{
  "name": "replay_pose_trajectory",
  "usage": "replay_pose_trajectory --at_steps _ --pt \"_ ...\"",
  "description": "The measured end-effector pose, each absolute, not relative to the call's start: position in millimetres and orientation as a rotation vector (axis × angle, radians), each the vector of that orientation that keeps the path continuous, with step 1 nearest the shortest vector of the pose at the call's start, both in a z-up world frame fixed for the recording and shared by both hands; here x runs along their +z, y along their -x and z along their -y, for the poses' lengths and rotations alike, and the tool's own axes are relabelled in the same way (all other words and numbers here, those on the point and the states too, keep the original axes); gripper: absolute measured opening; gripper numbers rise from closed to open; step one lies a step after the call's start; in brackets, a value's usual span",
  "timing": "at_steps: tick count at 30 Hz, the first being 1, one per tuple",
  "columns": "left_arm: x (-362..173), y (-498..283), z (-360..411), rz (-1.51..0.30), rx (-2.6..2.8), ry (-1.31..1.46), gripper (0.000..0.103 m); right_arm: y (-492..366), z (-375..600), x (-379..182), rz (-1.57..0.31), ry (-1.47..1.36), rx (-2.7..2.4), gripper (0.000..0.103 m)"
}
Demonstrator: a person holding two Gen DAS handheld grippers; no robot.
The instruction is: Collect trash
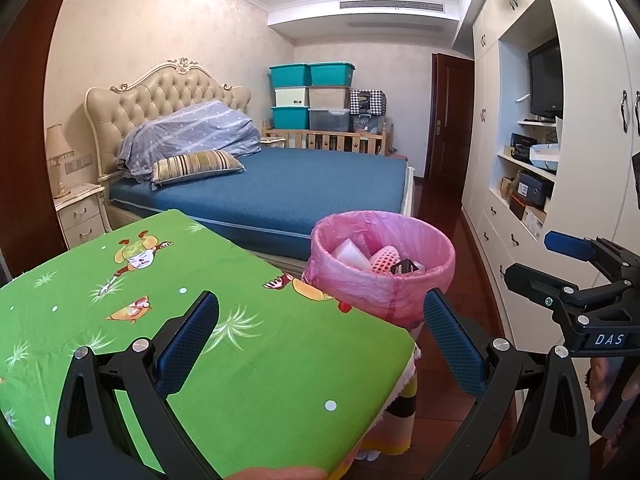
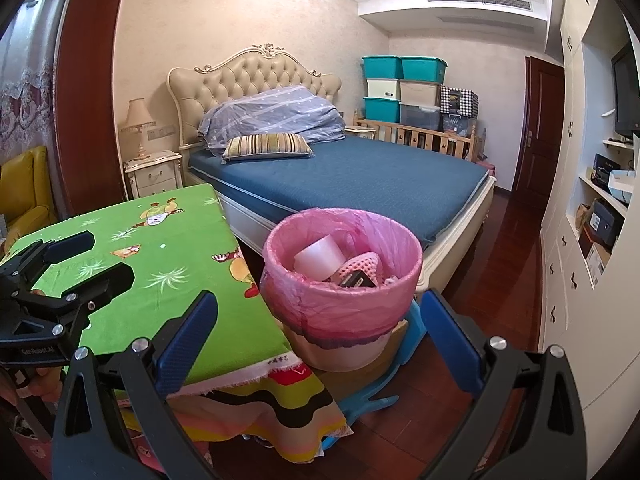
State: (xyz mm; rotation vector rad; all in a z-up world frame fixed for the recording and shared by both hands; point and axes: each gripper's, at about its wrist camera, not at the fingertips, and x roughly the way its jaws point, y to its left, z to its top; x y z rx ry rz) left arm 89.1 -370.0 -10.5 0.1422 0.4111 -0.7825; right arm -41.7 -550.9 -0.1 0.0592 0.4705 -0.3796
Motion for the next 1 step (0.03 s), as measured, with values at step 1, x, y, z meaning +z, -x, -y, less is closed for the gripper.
replay_pose_trajectory --at_steps 1 --pt "-9.4 -88.8 368.2 -0.407 -0.780 -0.142 0.096 40.6 549.0 1.7 -0.471 -0.055 -0.377 0.098"
